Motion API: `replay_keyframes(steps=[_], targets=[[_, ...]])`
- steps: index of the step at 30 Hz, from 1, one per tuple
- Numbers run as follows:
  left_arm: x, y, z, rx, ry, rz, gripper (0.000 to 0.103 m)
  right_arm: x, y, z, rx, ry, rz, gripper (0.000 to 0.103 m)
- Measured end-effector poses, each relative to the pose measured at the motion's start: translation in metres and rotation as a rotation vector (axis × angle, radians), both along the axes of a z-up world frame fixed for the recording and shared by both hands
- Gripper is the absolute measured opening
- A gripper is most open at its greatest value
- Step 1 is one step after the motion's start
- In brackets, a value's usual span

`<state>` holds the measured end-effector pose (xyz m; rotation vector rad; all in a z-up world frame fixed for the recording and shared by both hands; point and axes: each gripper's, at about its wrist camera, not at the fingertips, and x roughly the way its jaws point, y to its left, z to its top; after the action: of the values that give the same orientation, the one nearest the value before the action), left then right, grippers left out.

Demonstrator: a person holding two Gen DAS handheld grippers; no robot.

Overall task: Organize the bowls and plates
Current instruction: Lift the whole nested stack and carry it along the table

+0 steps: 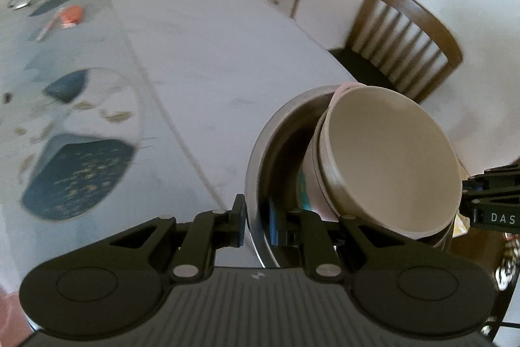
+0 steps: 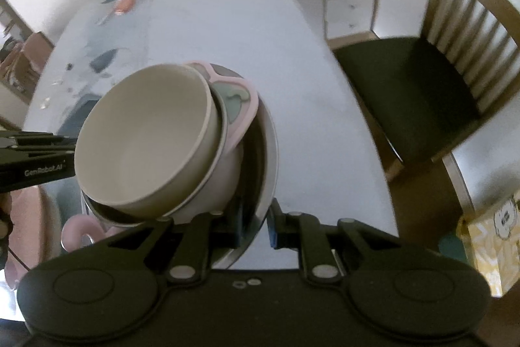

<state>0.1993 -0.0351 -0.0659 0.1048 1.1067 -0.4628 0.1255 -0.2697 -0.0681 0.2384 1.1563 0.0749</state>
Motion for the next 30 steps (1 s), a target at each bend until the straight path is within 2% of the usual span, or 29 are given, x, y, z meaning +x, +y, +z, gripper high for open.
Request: replay_keyframes(steps=[6, 13, 21, 30], targets=[[-0.011, 0.057, 0.024, 0.01, -0.032, 0.105, 0.013, 0.017, 0.043, 0.023, 0.005, -0.039, 0.105, 0.015], [-0.027, 0.131, 0.041, 0.029, -0.063, 0.251, 0.013, 0.036, 0.105, 0.036, 0.026, -0.066, 0.239, 0.015], [-0.058, 0.206, 0.047, 0.058, -0.072, 0.404, 0.014, 0.044, 0.185, 0.039, 0.052, -0.074, 0.408, 0.015], [-0.098, 0.274, 0.039, 0.101, -0.055, 0.549, 0.014, 0.04, 0.26, 0.023, 0.086, -0.053, 0.562, 0.015]])
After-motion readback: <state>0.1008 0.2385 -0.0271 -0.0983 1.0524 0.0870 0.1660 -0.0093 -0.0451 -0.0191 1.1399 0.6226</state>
